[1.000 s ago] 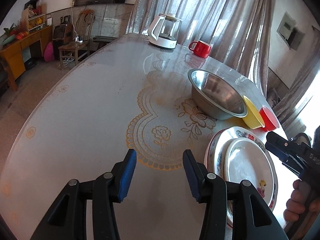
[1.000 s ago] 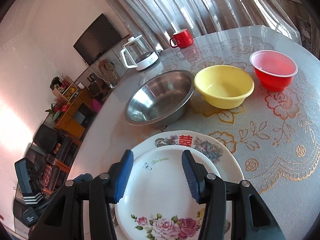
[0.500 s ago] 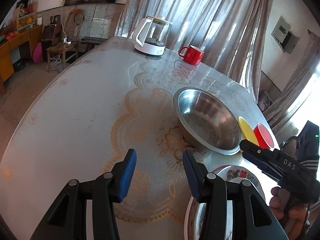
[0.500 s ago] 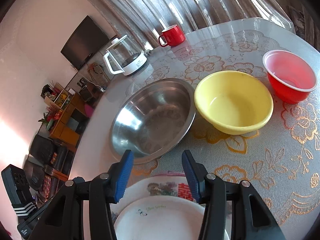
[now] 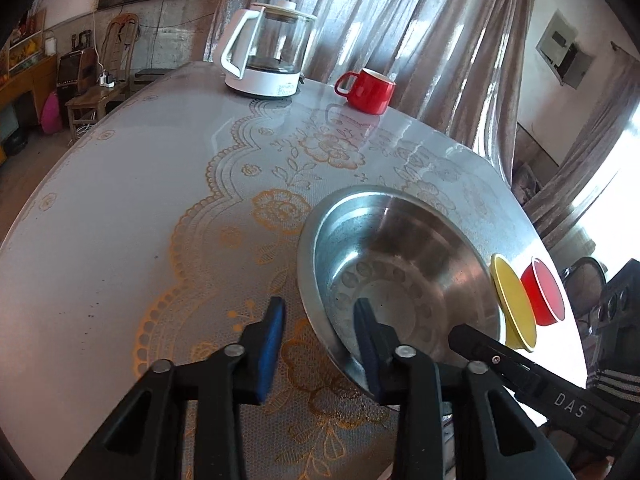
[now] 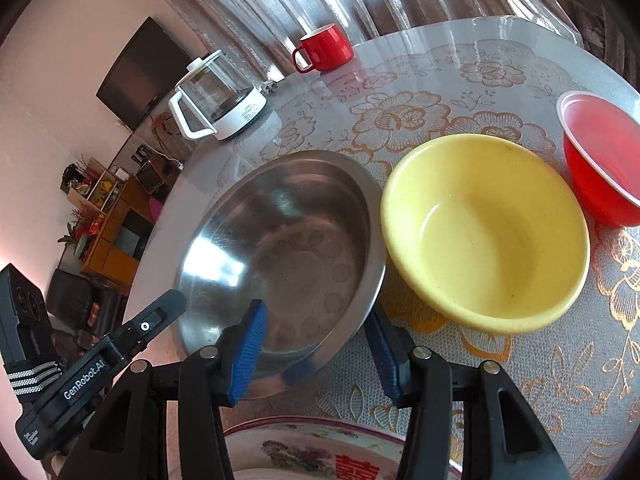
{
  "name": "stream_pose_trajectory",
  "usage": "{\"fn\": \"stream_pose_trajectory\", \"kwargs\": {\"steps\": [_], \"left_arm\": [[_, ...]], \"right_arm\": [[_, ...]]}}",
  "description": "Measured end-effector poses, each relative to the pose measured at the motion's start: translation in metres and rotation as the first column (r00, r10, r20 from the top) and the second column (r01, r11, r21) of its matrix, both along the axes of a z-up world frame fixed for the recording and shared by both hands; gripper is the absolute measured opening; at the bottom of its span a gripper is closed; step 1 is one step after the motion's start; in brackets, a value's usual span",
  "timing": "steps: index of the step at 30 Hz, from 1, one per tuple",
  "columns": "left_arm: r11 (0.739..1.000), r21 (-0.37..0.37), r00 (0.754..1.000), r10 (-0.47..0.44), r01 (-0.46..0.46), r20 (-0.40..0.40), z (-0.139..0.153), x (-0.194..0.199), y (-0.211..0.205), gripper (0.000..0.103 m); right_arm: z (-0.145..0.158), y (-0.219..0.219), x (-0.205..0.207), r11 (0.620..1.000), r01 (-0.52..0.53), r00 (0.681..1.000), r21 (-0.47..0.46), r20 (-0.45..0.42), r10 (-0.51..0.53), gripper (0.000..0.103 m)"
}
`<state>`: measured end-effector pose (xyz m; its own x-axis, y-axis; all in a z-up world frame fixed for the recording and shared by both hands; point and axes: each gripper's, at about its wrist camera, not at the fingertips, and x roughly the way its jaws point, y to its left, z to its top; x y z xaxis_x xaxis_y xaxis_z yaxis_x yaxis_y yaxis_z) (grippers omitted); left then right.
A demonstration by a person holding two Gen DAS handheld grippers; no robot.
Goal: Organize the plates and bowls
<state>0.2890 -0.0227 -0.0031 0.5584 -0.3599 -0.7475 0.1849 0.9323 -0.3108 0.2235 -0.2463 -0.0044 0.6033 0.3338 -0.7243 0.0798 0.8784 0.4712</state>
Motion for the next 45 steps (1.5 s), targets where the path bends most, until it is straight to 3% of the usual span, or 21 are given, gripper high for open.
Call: {"fn": "stream_pose_trajectory", "kwargs": {"steps": [1, 5, 8, 23, 35, 45], "left_arm": [[1.0, -0.01, 1.0, -0.011, 0.011, 0.009, -0.001, -0.002, -0.001, 0.025], [1.0, -0.019, 0.999, -0.015, 0.016, 0.036, -0.001, -0.01, 0.002, 0.023], [0.999, -0.032, 0.999, -0.006, 0.008, 0.038, 0.0, -0.017, 0.011, 0.023], [0.988, -0.053, 0.987, 0.149, -0.145, 0.068, 0.011, -0.095, 0.091, 0.026], [0.966, -0.065, 0.965, 0.254, -0.249, 0.066, 0.01, -0.18, 0.144, 0.029], [0.956, -0.069, 0.957, 0.289, -0.286, 0.039, 0.001, -0.221, 0.165, 0.029]], "right_arm": [[0.0, 0.003, 0.002, 1.0, -0.011, 1.0, -0.017, -0.003, 0.011, 0.043], [0.0, 0.016, 0.006, 0.992, -0.051, 0.999, -0.116, -0.008, 0.05, 0.037], [-0.002, 0.02, 0.006, 0.99, -0.073, 0.997, -0.123, -0.008, 0.072, 0.034], [0.004, 0.097, -0.01, 0.95, -0.281, 0.959, -0.14, 0.001, 0.283, 0.034], [0.007, 0.164, -0.061, 0.884, -0.435, 0.896, -0.171, 0.008, 0.443, 0.034], [0.001, 0.193, -0.102, 0.839, -0.506, 0.857, -0.199, -0.005, 0.515, 0.034]]}}
